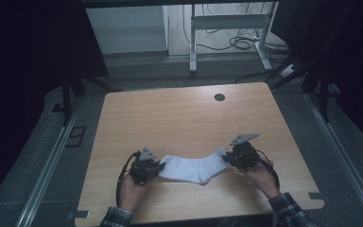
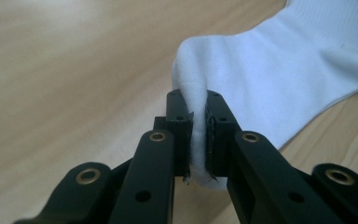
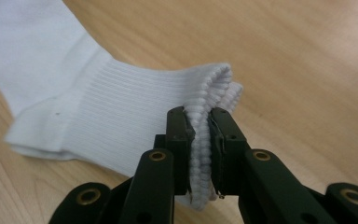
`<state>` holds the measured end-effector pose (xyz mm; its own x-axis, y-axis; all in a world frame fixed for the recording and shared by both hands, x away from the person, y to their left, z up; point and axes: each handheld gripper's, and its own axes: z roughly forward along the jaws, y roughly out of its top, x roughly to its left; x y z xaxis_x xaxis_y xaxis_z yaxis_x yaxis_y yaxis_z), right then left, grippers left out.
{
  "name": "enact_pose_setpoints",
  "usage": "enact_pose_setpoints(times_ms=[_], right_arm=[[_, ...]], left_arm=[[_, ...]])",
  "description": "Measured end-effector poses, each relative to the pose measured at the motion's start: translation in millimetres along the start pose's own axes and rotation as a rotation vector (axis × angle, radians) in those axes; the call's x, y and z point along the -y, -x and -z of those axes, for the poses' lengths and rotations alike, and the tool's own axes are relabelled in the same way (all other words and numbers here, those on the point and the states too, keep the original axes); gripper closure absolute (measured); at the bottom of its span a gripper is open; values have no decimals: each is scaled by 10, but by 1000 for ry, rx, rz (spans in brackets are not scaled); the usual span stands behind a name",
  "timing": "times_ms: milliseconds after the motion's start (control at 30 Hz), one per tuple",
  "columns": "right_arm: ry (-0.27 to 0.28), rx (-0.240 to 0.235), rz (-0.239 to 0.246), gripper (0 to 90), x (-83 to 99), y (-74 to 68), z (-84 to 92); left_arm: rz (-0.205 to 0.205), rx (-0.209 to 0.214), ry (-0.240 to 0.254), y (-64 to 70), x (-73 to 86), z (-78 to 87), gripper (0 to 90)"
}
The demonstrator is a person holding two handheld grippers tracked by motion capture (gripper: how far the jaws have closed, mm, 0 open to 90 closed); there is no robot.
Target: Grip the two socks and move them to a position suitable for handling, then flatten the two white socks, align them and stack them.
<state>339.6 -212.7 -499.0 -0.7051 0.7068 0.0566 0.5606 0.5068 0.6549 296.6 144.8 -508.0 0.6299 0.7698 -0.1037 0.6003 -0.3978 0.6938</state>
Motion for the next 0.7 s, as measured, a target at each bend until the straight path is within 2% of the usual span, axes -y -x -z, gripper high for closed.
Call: enact_pose_setpoints(times_ms=[133,333,500,700], right_arm=[[32,16,-19,783,-111,69,19],[57,38,-46,782,-242,203,-45],[70,56,-70,780,-311,303,-113],[69,78,-87,778,-356,383,-222]], left_arm=[[-29,-32,12,-61,-189,-22,826],[-36,-64,15,-157,-398,-102,826],[-39,-87,5,-234,-473,-208,824],[-30,-122,-10,-326,-486,-381,823]])
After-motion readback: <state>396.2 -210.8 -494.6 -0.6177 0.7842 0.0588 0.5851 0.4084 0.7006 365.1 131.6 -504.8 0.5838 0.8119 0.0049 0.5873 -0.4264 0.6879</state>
